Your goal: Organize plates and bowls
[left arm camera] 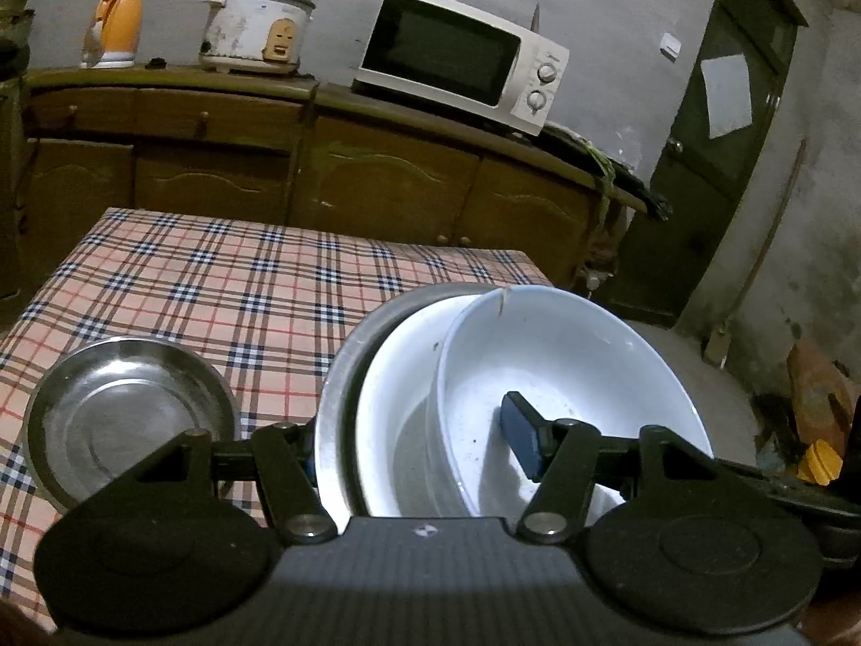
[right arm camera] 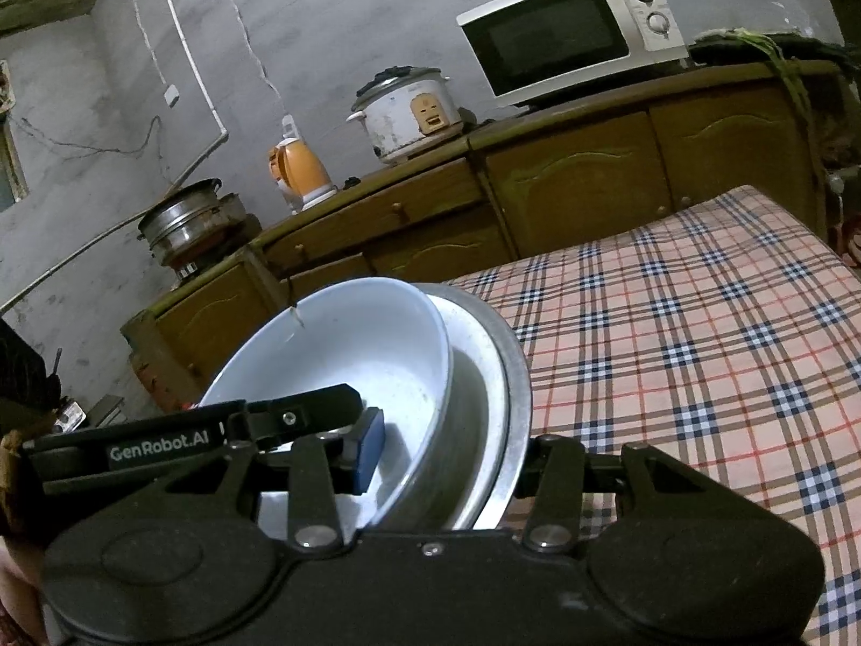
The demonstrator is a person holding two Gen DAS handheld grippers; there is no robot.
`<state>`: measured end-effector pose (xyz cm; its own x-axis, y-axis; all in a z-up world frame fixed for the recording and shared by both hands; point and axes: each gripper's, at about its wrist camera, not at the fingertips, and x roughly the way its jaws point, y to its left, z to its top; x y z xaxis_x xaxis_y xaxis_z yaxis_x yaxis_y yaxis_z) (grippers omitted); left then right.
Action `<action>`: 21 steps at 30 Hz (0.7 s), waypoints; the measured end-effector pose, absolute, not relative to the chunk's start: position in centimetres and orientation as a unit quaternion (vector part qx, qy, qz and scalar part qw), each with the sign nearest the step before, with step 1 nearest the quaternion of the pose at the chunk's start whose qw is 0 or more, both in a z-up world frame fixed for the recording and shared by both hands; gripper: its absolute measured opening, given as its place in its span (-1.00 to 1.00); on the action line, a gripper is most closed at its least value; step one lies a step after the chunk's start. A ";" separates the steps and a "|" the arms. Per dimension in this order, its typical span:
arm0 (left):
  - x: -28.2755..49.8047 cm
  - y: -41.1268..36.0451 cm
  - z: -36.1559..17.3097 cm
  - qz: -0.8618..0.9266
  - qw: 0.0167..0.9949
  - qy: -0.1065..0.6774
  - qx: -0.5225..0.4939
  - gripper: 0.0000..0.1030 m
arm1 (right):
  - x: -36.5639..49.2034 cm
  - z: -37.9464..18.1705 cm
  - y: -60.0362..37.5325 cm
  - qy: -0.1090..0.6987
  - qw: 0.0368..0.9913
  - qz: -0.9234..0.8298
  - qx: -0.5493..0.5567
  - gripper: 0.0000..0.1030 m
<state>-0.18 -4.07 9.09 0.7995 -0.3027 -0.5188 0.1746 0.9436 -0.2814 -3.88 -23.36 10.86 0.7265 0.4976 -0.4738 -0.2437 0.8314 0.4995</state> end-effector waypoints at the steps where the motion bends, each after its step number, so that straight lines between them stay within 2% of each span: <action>1: -0.2 -3.9 9.1 -0.126 0.942 0.290 -0.112 0.20 | -3.7 10.8 -23.2 0.308 0.906 0.206 0.205 0.07; 21: 0.1 -1.2 8.4 -0.097 0.941 0.296 -0.131 0.22 | -1.6 9.8 -20.0 0.324 0.897 0.231 0.193 0.07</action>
